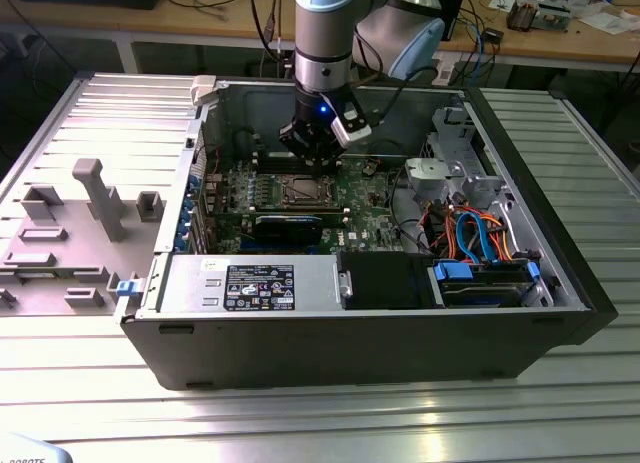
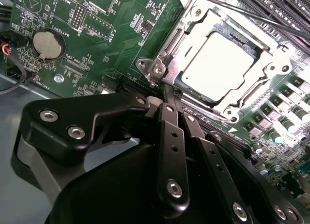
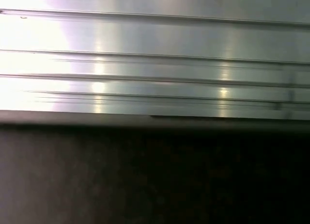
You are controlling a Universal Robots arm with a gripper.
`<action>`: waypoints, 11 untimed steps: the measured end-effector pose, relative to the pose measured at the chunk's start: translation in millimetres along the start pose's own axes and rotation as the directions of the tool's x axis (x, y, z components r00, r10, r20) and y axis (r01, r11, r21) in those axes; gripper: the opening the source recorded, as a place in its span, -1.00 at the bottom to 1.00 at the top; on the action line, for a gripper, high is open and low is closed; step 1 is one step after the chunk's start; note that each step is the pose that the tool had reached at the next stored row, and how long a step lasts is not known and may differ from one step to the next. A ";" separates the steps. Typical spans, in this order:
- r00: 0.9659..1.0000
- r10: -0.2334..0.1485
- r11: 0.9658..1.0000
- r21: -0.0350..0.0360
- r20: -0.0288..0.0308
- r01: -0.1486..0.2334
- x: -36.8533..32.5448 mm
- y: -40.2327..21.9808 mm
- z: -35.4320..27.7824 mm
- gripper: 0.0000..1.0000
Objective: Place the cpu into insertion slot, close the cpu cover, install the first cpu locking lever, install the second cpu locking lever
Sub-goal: 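Install the first cpu locking lever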
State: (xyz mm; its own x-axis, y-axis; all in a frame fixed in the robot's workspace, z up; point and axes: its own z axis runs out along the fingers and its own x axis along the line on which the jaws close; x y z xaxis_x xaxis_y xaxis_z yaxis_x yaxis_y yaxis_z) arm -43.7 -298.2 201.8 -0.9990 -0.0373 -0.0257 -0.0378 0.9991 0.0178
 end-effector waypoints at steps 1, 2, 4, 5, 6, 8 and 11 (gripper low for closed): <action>1.000 0.000 1.000 -0.003 0.000 0.000 0.0 0.1 0.0 -0.79; 1.000 0.000 1.000 -0.005 0.000 0.000 -0.1 0.4 0.1 -0.79; 1.000 0.000 1.000 -0.006 0.000 0.000 -0.1 1.2 0.1 -0.79; 1.000 0.000 1.000 -0.006 0.000 0.000 -0.1 1.7 -0.3 -0.79; 1.000 0.000 1.000 -0.007 0.000 0.000 -0.2 2.1 -1.0 -0.79; 1.000 0.000 1.000 -0.006 0.000 0.000 -0.3 2.3 -4.5 -0.79; 1.000 0.000 1.000 -0.003 0.000 0.000 -0.2 1.9 -5.0 -0.79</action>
State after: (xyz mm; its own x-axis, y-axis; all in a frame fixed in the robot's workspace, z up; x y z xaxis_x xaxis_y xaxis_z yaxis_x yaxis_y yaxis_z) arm -43.7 -296.4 206.8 -0.9990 -0.0374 -0.0257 -0.0379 0.9991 0.0212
